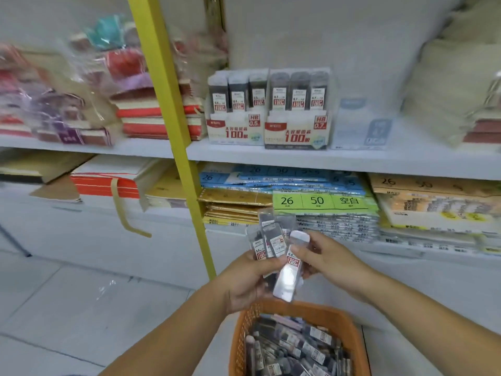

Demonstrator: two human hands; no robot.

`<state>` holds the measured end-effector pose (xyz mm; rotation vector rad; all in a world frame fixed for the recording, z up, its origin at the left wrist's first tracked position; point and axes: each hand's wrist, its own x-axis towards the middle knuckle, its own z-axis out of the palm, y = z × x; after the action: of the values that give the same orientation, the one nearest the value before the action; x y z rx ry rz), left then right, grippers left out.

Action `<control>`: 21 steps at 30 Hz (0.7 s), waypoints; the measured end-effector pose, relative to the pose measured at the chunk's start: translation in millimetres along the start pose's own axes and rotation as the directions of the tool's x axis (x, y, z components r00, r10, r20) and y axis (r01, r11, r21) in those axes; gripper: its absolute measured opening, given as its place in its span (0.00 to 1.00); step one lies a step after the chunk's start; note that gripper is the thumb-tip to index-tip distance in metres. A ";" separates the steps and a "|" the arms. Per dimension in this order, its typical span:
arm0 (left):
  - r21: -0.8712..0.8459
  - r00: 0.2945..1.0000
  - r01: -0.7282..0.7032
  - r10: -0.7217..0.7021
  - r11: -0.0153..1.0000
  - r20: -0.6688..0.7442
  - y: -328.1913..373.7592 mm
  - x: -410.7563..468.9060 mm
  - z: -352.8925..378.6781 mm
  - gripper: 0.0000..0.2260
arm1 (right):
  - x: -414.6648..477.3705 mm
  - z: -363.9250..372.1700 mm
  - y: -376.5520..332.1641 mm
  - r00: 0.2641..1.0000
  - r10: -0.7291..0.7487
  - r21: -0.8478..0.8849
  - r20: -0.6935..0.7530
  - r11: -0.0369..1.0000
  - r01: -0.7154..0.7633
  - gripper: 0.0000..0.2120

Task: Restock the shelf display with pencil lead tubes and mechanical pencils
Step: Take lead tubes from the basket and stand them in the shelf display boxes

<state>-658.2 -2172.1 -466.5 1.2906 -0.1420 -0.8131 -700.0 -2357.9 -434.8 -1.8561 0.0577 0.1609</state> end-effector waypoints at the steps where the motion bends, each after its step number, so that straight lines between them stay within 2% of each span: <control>1: 0.003 0.999 -0.028 0.028 1.000 -0.020 12.4 -3.8 1.8 0.20 | 0.1 -4.0 -9.9 1.000 -0.024 0.032 -0.014 0.999 0.025 0.11; 6: -0.038 0.992 -0.124 0.123 0.992 -0.021 65.0 -17.3 12.0 0.12 | 2.0 -15.6 -56.9 0.989 -0.114 0.125 -0.097 0.984 0.126 0.06; 11: -0.128 0.981 -0.193 0.192 0.973 -0.023 79.5 -13.4 5.7 0.23 | 4.8 -17.6 -74.9 0.972 -0.148 0.253 -0.183 0.948 0.192 0.08; 14: -0.135 0.963 -0.266 0.256 0.955 -0.087 85.0 -9.5 0.5 0.16 | 7.9 -16.2 -88.0 0.937 -0.250 0.093 -0.244 0.956 0.279 0.12; 17: -0.115 0.922 -0.371 0.350 0.922 -0.167 101.6 -9.3 -10.2 0.11 | 11.8 -23.3 -126.0 0.855 -0.404 -0.039 -0.325 0.909 0.415 0.15; 21: -0.052 0.853 -0.466 0.433 0.883 -0.292 126.8 -13.1 -29.5 0.10 | 30.2 -34.6 -199.0 0.670 -0.647 -0.211 -0.364 0.758 0.618 0.14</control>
<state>-594.5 -2134.7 -358.4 1.1765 -0.1648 -0.2310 -642.9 -2332.5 -240.4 -1.8436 -0.3098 -0.7436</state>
